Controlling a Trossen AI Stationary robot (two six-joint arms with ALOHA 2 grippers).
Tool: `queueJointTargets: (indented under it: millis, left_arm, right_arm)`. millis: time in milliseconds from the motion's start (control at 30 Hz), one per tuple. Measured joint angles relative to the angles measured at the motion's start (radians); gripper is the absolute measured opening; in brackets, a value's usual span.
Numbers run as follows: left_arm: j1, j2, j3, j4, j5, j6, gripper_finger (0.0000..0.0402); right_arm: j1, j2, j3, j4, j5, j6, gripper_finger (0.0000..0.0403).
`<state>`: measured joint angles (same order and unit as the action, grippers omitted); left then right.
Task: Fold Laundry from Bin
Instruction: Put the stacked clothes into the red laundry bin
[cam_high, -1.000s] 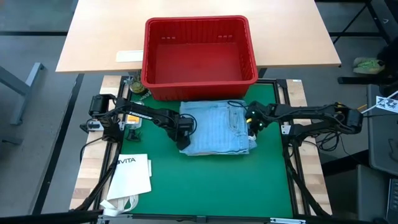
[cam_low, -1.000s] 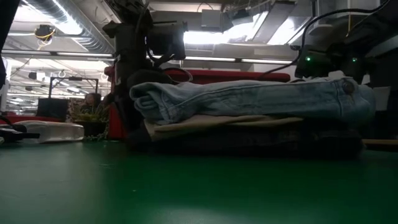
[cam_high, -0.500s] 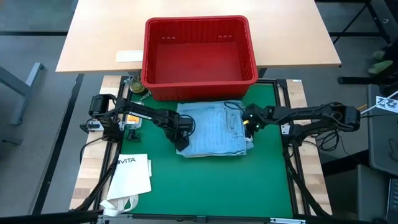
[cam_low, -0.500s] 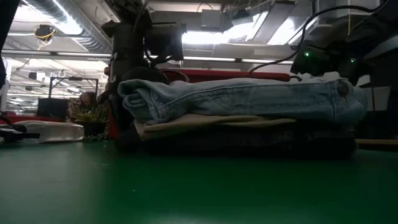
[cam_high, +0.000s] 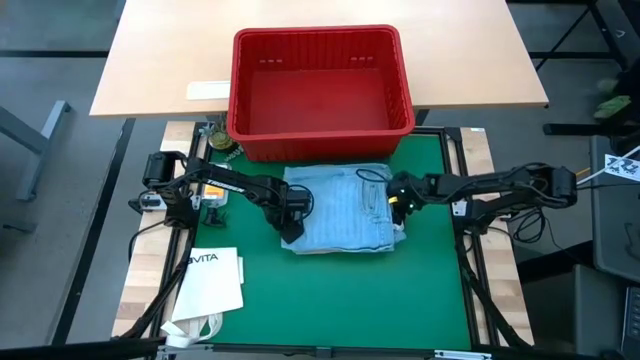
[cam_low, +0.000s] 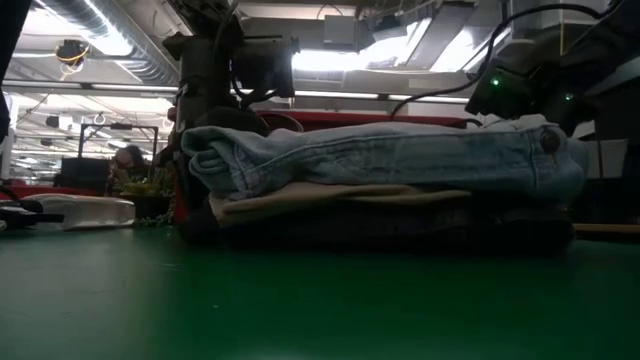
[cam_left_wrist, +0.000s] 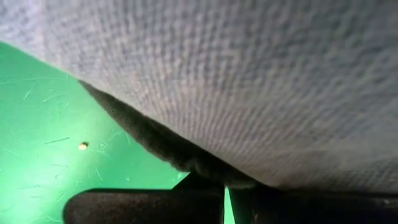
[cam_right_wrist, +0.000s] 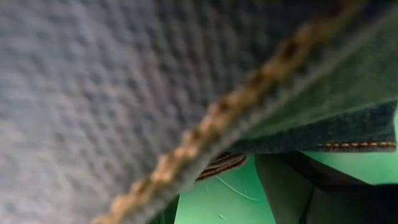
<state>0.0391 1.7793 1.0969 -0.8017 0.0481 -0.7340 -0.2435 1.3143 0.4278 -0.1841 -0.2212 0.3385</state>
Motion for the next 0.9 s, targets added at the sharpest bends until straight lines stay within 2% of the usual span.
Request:
queueJointTargets:
  millis: [167,267,400,600,667,800,900]
  left_arm:
    - [0.000,0.000,0.000,-0.006,0.000,-0.001,0.0001]
    - [0.000,0.000,0.000,-0.011,0.003,-0.001,0.0001]
    - [0.000,0.000,0.000,-0.011,0.002,-0.012,0.0001]
    - [0.000,-0.001,0.000,-0.011,0.002,-0.019,0.0001]
    - [0.000,-0.001,0.000,-0.012,0.001,-0.019,0.0001]
    - [0.000,-0.001,0.000,-0.026,0.000,-0.023,0.0001]
    - [0.000,-0.009,0.000,-0.042,-0.003,-0.025,0.0000]
  right_arm:
    - [0.021,0.069,0.003,0.054,-0.032,0.003,0.0190]
    - [0.021,0.072,0.004,0.062,-0.036,0.002,0.0172]
    - [0.021,0.069,0.004,0.073,-0.046,0.003,0.0119]
    - [0.021,0.069,0.004,0.089,-0.061,0.001,0.0019]
    - [0.021,0.069,0.002,0.102,-0.064,0.000,0.0013]
    - [0.021,0.071,0.018,0.119,-0.090,-0.001,0.0035]
    - [0.022,0.064,0.050,0.108,-0.095,-0.013,0.0032]
